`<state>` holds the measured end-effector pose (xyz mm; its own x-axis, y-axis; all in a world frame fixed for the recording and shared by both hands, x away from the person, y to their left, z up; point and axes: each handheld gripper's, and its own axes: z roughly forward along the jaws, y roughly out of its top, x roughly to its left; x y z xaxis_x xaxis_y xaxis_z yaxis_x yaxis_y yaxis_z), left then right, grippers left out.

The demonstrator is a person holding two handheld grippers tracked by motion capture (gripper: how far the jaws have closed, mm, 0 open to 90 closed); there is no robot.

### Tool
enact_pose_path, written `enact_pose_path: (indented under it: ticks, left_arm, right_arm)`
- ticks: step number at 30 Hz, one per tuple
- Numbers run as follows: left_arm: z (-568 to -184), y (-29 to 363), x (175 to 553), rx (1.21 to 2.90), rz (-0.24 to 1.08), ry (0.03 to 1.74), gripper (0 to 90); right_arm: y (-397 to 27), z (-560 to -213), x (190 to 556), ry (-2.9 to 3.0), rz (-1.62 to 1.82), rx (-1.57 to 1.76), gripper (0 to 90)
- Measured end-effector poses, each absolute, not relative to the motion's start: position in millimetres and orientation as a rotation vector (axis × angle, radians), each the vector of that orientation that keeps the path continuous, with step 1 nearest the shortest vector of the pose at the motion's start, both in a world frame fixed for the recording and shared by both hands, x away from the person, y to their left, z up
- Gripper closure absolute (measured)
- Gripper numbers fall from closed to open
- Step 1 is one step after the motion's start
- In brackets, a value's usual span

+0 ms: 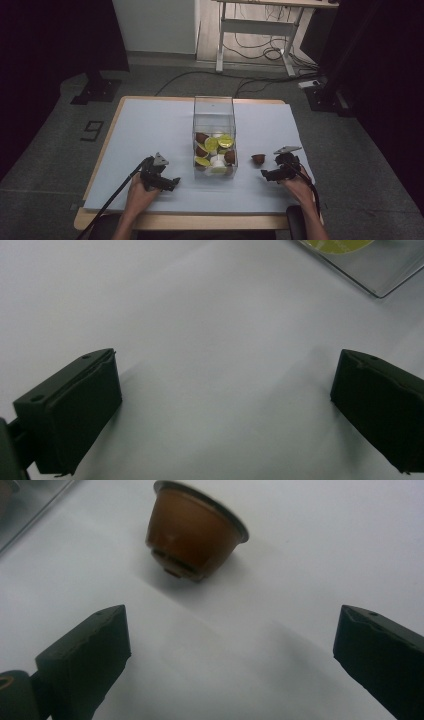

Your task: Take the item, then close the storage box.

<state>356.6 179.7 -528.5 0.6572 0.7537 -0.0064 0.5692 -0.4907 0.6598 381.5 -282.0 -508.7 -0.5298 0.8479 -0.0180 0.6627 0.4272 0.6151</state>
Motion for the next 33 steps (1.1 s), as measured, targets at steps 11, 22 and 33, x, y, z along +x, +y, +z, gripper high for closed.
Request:
enact_pose_path:
  ticks: [11,22,33]
  left_arm:
    - [-528.5,179.7,356.6,2.235,0.375,1.020,0.0]
    - [-528.4,179.7,356.6,2.237,0.375,1.019,0.0]
    - [-527.2,179.9,356.0,2.241,0.377,1.017,0.8]
  right_arm:
    - [-283.2,-523.5,383.6,2.393,0.779,1.322,0.4]
    - [-285.2,-526.6,381.0,2.374,0.818,1.303,0.0]
    - [-283.2,-522.9,381.0,2.398,0.792,1.300,3.1]
